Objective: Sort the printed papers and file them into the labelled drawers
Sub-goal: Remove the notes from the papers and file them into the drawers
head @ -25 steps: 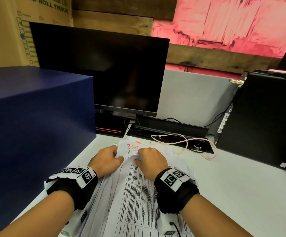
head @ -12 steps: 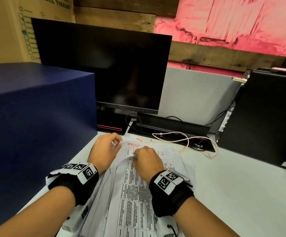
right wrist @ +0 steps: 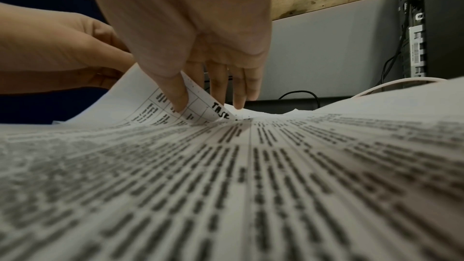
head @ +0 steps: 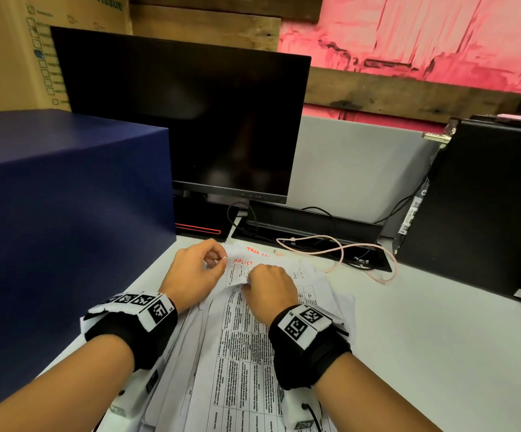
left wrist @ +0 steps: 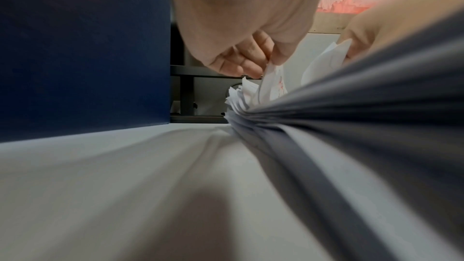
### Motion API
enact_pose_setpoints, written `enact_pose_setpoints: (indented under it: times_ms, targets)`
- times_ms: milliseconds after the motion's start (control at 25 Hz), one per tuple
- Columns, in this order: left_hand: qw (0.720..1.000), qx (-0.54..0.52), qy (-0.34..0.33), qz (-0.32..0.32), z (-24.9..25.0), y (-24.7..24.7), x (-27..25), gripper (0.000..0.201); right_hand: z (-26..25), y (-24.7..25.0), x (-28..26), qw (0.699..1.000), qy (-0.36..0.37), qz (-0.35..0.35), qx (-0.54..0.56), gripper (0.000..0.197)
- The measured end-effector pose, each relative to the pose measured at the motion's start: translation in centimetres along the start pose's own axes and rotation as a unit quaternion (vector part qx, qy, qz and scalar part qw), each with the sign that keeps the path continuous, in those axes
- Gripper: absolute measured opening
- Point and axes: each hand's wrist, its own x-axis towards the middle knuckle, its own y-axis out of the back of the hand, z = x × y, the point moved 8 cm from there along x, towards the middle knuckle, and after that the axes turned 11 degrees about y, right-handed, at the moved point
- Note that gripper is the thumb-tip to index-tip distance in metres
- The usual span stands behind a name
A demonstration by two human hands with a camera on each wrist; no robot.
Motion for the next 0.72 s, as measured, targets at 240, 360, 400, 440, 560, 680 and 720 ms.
enact_pose_setpoints:
  times_ms: [240, 360, 400, 440, 560, 680, 720]
  targets:
    - [0.999, -0.002, -0.008, -0.044, -0.2, -0.7, -0.1, 0.006, -0.2, 0.5, -0.2, 0.999, -0.006, -0.011, -0.030, 0.017]
    - [0.998, 0.038, -0.035, -0.043, -0.2, -0.8, 0.0, 0.009, -0.2, 0.7, -0.3, 0.999, -0.011, -0.006, -0.035, 0.016]
    - [0.998, 0.026, -0.031, -0.048, -0.3, -0.9, 0.1, 0.011, -0.2, 0.8, -0.3, 0.999, -0.014, -0.003, -0.035, 0.017]
    - [0.998, 0.007, -0.021, -0.061, -0.5, -1.0, 0.0, 0.013, -0.2, 0.8, -0.3, 0.999, -0.017, 0.000, -0.035, 0.017]
    - [0.994, -0.046, 0.017, -0.098, -0.8, -1.5, -0.1, 0.016, -0.1, 0.9, -0.4, 0.999, -0.028, 0.004, -0.037, 0.015]
    - [0.995, -0.041, 0.015, -0.088, -0.8, -1.4, 0.0, 0.019, 0.1, 1.1, -0.4, 0.998, -0.037, 0.005, -0.043, 0.016]
    - [0.995, -0.036, 0.015, -0.090, -0.9, -1.5, 0.0, 0.019, 0.1, 1.2, -0.4, 0.998, -0.039, 0.004, -0.046, 0.016]
